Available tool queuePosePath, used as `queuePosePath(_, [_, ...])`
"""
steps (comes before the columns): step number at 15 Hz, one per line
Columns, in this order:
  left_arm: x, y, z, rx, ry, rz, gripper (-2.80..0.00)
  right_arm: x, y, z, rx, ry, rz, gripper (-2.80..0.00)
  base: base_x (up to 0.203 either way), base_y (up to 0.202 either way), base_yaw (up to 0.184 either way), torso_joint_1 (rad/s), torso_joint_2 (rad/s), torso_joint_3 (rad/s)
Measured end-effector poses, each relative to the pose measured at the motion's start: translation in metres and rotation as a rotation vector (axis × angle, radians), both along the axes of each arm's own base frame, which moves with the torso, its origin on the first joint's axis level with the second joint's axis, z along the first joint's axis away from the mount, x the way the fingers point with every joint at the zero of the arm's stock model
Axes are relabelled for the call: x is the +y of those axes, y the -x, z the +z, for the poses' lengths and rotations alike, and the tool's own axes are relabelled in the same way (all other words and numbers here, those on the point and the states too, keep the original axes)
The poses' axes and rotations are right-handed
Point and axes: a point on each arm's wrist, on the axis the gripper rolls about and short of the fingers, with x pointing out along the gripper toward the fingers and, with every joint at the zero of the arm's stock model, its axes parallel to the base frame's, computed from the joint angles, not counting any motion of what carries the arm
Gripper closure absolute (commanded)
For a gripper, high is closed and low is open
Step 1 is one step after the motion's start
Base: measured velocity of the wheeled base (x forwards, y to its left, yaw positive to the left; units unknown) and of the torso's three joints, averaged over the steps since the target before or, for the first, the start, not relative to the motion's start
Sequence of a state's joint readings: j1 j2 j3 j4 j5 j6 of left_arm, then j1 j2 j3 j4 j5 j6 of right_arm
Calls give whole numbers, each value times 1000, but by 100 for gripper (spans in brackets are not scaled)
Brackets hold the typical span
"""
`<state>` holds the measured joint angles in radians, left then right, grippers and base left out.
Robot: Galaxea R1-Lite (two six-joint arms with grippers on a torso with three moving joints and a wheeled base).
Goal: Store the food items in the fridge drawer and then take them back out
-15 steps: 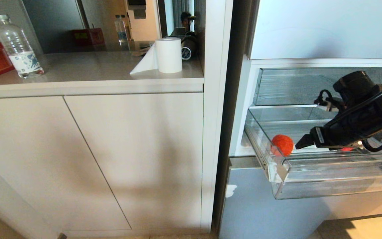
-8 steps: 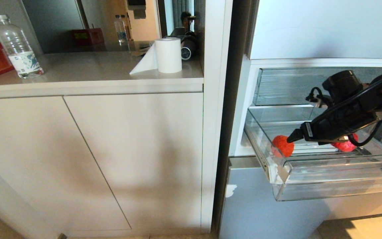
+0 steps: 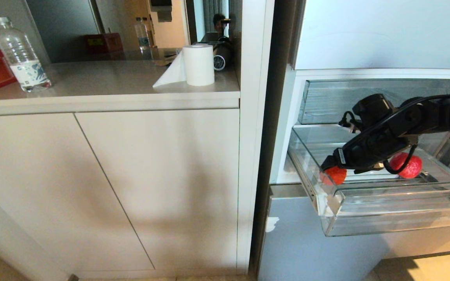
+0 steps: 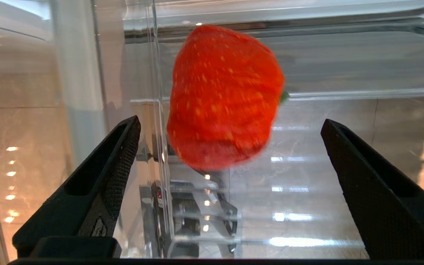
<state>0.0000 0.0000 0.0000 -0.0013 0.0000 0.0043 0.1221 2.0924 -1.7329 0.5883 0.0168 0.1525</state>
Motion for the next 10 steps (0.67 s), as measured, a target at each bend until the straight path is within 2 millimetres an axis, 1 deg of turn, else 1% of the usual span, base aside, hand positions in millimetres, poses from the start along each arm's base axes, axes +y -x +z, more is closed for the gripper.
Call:
queuePosePath(5, [0,0,0,0,0,0,0,3,-17,-13,8,-7,-10,-280,0,0,0,0,0,0])
queuePosePath(6, [0,0,0,0,0,0,0,3,-18,-14,11,-5,-10,-132,0,0,0,0,0,0])
queuePosePath(7, [0,0,0,0,0,0,0,3,-19,-16,13,-4,-11,0,0,0,0,0,0,0])
queuePosePath(10, [0,0,0,0,0,0,0,3,-20,-17,18,-2,-14,0,0,0,0,0,0,0])
